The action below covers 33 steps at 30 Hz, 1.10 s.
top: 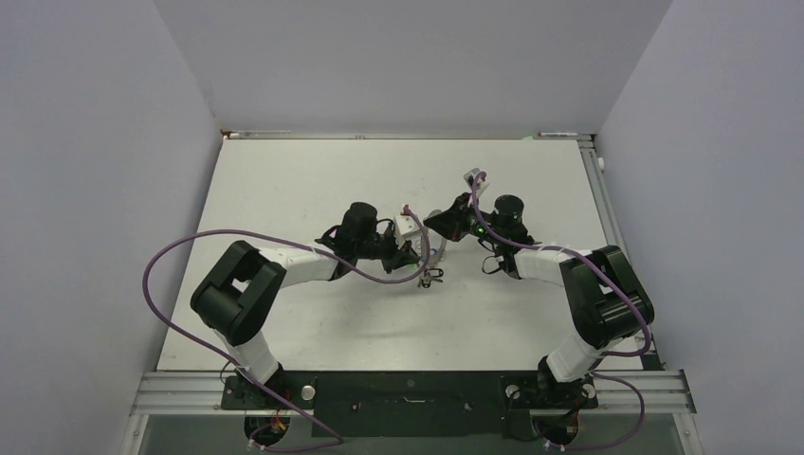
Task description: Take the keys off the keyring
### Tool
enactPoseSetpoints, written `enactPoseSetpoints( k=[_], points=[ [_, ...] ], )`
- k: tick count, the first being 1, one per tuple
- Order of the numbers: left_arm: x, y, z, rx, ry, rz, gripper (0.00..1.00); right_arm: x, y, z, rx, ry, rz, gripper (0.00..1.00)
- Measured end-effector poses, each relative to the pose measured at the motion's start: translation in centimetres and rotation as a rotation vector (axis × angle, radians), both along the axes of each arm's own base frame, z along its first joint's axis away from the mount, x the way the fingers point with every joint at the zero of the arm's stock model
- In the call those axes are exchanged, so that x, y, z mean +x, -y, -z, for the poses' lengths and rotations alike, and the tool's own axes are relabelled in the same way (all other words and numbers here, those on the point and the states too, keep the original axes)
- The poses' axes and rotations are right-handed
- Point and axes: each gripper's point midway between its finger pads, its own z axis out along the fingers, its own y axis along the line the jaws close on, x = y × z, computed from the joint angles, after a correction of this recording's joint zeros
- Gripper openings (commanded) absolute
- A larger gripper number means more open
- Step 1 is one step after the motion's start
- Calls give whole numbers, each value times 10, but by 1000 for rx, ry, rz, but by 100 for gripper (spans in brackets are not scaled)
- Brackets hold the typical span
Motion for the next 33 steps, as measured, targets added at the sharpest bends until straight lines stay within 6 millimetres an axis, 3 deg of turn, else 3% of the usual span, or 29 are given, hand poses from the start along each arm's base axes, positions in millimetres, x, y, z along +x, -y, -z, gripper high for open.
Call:
enactPoseSetpoints(
  k=[6, 9, 14, 21, 27, 33],
  points=[
    [-5, -7, -4, 64, -74, 9, 0, 2, 0, 0, -15, 0, -5, 32],
    [-8, -10, -15, 92, -114, 8, 0, 5, 1, -5, -10, 21, -10, 37],
    [-16, -16, -21, 134, -179, 5, 0, 6, 9, -9, 5, 21, -25, 59],
    [-23, -19, -40, 156, -263, 36, 0, 2, 30, -31, 6, 119, -48, 58],
    [-19, -15, -64, 147, -280, 55, 0, -32, 35, -61, -46, 352, -118, 57],
    [-20, -19, -71, 193, -283, 83, 0, -48, 34, -61, -130, 508, -179, 55]
  ],
)
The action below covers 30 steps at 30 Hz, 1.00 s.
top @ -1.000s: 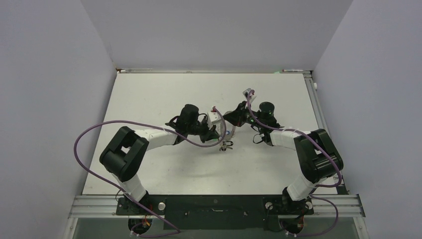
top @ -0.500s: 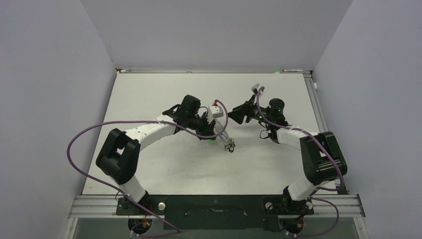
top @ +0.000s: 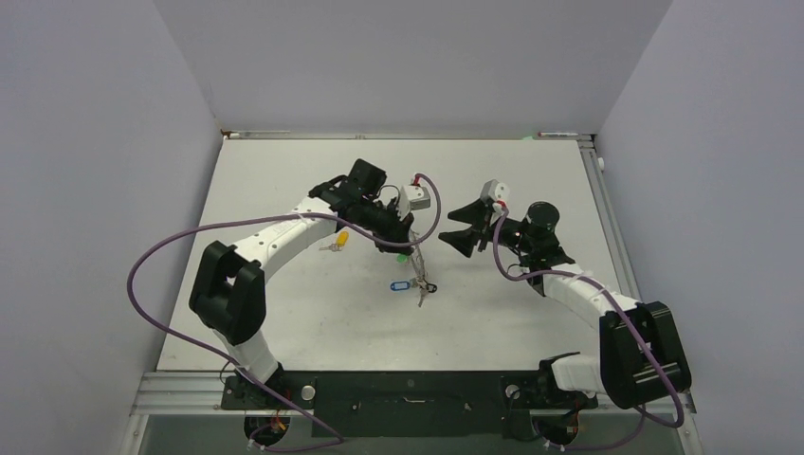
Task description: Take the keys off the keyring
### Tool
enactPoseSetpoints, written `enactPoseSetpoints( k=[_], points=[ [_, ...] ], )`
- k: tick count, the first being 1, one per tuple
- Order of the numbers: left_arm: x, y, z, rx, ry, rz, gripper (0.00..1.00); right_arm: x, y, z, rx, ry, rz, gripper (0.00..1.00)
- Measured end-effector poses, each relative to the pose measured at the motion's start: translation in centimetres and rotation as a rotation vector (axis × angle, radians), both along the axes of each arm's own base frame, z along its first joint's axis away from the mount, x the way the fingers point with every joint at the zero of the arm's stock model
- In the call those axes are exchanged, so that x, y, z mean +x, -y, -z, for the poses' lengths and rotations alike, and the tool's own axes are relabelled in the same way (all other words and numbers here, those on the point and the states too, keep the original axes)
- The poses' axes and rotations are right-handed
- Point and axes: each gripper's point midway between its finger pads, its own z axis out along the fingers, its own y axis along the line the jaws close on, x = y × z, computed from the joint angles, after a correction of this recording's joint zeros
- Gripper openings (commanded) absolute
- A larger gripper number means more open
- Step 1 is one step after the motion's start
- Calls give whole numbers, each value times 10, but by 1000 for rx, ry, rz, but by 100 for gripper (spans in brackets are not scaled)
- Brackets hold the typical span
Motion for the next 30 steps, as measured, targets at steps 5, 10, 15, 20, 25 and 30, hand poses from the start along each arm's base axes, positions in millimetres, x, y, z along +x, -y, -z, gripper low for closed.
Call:
enactPoseSetpoints(
  k=[5, 10, 15, 20, 25, 30],
  points=[
    [9, -7, -9, 76, 87, 48, 0, -4, 1, 7, -38, 18, -22, 53],
    [25, -14, -22, 190, 283, 111, 0, -3, 6, 6, -16, -30, -4, 55],
    [43, -24, -18, 364, 517, 196, 0, 8, 21, -5, 45, -85, 59, 57],
    [59, -32, -28, 454, 787, 245, 0, 11, 30, -25, 91, -87, 91, 60],
    [74, -33, -57, 443, 1065, 237, 0, 15, 32, -50, 115, -55, 97, 64],
    [88, -23, -78, 398, 1294, 208, 0, 16, 33, -57, 116, -54, 89, 68]
  ],
)
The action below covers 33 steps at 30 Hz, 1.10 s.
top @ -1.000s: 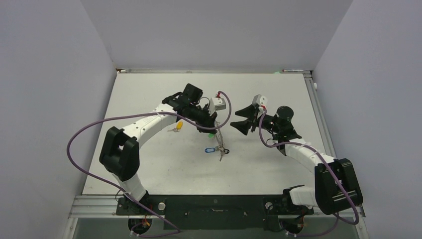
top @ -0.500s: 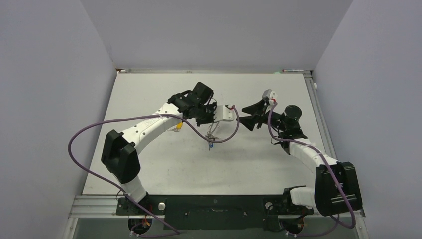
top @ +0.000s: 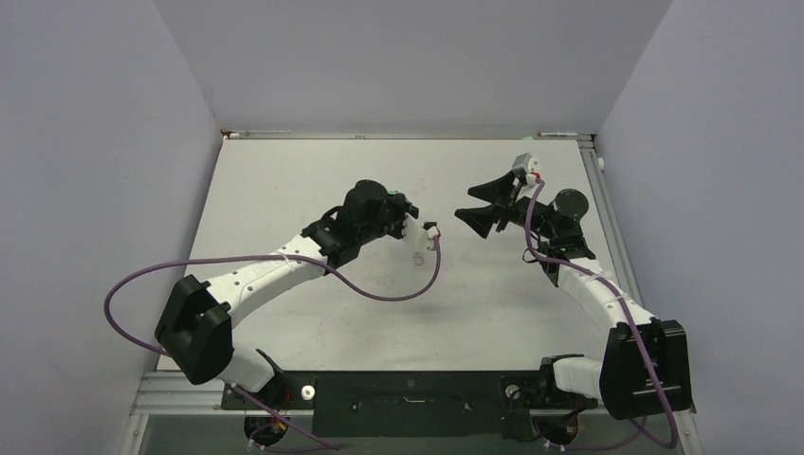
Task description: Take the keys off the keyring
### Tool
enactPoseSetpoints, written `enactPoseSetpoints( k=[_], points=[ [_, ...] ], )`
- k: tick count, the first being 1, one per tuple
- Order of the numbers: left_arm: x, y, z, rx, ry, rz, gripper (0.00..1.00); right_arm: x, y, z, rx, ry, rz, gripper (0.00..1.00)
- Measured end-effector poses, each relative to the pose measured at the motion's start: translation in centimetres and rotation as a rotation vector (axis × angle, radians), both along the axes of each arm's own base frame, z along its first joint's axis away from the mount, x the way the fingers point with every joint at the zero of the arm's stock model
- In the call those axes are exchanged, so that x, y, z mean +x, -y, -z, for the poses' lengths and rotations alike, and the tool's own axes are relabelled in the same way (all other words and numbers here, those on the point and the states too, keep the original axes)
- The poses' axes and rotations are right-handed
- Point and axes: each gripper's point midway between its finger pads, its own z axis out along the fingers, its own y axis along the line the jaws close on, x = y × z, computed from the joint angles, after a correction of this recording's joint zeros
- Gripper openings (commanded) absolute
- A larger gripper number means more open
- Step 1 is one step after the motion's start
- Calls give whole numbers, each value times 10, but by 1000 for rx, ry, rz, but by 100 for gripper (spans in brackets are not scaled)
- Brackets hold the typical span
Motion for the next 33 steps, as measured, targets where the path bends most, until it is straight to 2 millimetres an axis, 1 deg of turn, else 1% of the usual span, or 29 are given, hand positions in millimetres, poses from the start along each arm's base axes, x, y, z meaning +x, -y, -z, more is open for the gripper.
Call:
enactPoseSetpoints(
  k=[5, 8, 12, 18, 21, 25, 28, 33],
  points=[
    [8, 10, -13, -54, 130, 23, 0, -6, -3, -1, -10, -2, -42, 69],
    [10, 15, -29, -132, 210, 21, 0, -11, -5, 0, -13, -8, -73, 69],
    [3, 18, -41, -226, 262, 23, 0, -14, -6, -1, -10, -16, -93, 69],
    [-6, 26, -56, -341, 304, 33, 0, -16, -7, -4, 11, -3, -97, 64],
    [-12, 31, -60, -378, 320, 45, 0, -17, -8, -3, 16, 2, -98, 61],
    [-23, 41, -66, -392, 346, 75, 0, -19, -7, -3, 18, 16, -95, 55],
    [-31, 47, -65, -383, 372, 102, 0, -25, -8, -3, 21, 36, -88, 51],
    [-40, 54, -67, -362, 402, 136, 0, -34, -13, -9, 31, 92, -96, 44]
  ],
)
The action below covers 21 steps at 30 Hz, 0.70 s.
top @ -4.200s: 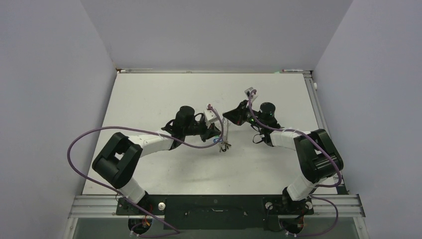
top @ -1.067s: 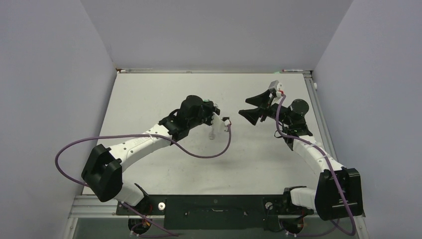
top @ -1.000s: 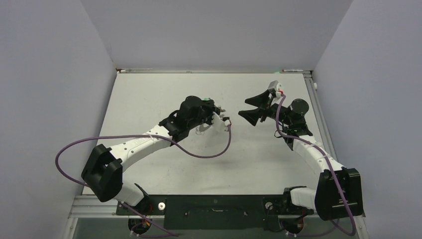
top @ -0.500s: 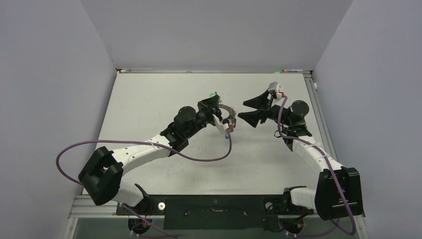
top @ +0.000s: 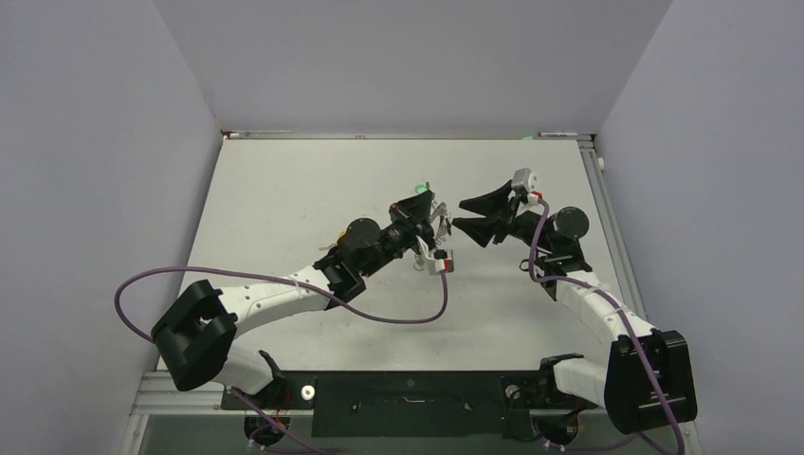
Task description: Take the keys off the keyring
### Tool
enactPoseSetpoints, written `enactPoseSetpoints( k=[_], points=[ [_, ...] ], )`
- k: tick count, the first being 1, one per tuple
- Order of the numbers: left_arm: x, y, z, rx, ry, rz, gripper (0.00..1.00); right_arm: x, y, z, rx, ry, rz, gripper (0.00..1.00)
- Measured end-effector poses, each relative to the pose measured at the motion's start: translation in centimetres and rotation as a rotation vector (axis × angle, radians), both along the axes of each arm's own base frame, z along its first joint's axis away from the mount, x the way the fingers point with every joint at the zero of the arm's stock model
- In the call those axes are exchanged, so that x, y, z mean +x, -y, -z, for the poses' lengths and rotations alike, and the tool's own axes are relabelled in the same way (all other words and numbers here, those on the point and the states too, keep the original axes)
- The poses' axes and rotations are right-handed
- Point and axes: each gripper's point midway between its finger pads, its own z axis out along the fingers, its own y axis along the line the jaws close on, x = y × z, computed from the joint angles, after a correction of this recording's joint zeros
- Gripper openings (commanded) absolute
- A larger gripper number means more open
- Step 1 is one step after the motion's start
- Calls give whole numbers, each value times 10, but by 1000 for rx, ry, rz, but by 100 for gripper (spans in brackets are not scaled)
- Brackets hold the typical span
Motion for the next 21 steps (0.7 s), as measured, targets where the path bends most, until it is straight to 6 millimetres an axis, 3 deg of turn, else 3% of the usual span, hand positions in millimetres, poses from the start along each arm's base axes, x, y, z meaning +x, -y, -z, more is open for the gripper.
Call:
enactPoseSetpoints(
  k=[7, 12, 21],
  points=[
    [-6, 6, -6, 13, 45, 19, 0, -7, -11, -11, 22, 67, -32, 34],
    [-7, 7, -10, 15, 66, 24, 0, -5, -20, -3, 22, 41, -49, 26],
    [-11, 10, -14, 13, 88, 50, 0, 10, -23, -8, 19, 17, -15, 25]
  ],
)
